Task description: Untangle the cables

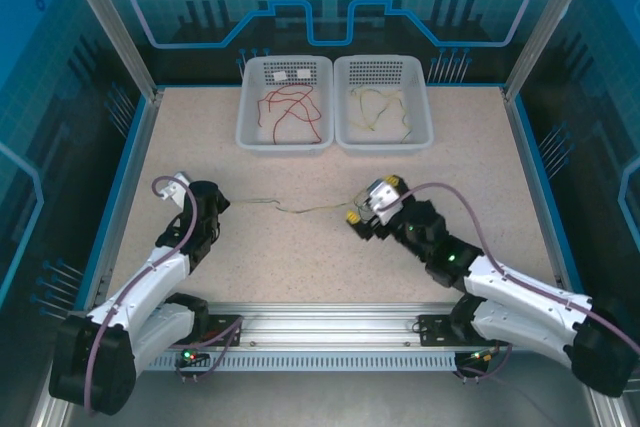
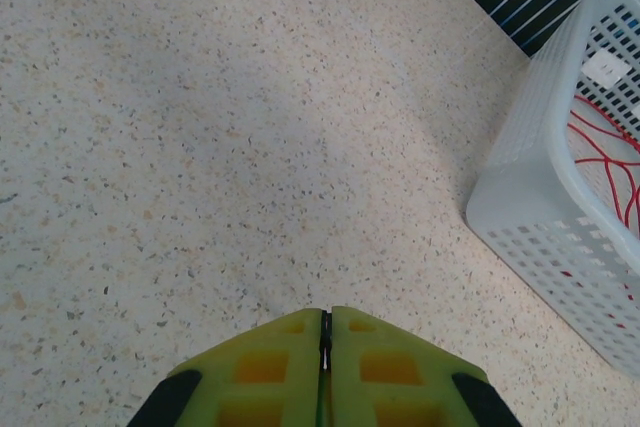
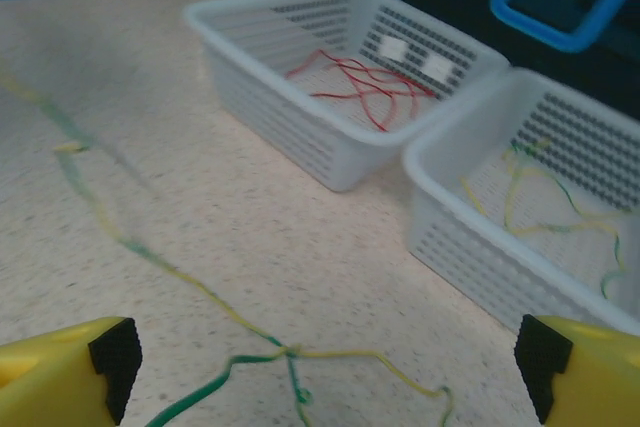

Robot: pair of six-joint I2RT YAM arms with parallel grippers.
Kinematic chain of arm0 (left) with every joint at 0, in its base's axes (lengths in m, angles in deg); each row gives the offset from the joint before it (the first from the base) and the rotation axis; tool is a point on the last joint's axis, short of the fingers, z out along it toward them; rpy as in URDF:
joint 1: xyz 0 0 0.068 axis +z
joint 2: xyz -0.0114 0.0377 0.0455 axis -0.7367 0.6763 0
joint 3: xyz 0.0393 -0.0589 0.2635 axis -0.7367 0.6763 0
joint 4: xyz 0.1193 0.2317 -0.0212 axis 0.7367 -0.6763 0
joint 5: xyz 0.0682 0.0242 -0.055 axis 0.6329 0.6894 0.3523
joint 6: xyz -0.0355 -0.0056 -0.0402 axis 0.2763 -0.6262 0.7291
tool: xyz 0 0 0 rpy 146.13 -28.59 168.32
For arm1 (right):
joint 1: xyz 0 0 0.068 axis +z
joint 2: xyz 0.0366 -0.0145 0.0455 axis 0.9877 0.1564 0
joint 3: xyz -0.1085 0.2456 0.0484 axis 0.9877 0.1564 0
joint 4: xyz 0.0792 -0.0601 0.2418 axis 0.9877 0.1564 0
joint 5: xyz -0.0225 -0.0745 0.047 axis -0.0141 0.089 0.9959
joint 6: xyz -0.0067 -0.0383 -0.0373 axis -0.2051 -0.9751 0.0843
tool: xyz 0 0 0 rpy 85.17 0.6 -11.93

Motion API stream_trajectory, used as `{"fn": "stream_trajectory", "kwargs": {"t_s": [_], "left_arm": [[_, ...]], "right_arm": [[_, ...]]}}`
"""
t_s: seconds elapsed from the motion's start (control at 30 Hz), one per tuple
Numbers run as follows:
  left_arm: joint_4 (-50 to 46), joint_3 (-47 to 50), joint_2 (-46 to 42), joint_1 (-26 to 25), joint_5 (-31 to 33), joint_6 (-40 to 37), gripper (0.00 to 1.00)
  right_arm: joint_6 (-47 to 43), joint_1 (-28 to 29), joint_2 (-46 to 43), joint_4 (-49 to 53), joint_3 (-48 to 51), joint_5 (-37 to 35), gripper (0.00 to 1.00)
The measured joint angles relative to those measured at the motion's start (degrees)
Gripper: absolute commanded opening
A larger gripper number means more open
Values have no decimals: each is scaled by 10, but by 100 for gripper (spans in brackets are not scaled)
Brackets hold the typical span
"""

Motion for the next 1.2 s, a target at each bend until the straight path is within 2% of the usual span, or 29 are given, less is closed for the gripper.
{"fn": "stream_trajectory", "kwargs": {"t_s": [0.07,0.2,0.23,0.3,0.33,0.43,0.63,0.87,1.07,1.2], "left_arm": [[3,1,1,0,-5,0,0],[11,1,8,0,-12,-2,0],[13,1,9,0,-14,-2,0],[16,1,11,0,-17,-2,0],[17,1,11,0,-20,-2,0],[23,1,11,0,-27,-9,0],[43,0,14,-2,-64,-48,0],[86,-56,73,-59,-154,-116,0],[163,-107,161,-110,-259,-148,0],[202,-115,200,-136,-296,-152,0]], "right_arm": [[10,-34,21,4,-1,36,99],[14,-39,76,9,-2,94,97],[15,-41,93,5,-2,106,93],[17,-45,129,2,-9,117,73],[20,-48,150,2,-15,120,60],[24,-52,194,-3,-32,127,34],[40,-52,208,-20,-58,153,0],[70,-52,228,-34,-101,202,0],[133,-53,259,-54,-118,260,0],[176,-56,276,-65,-134,293,0]]}}
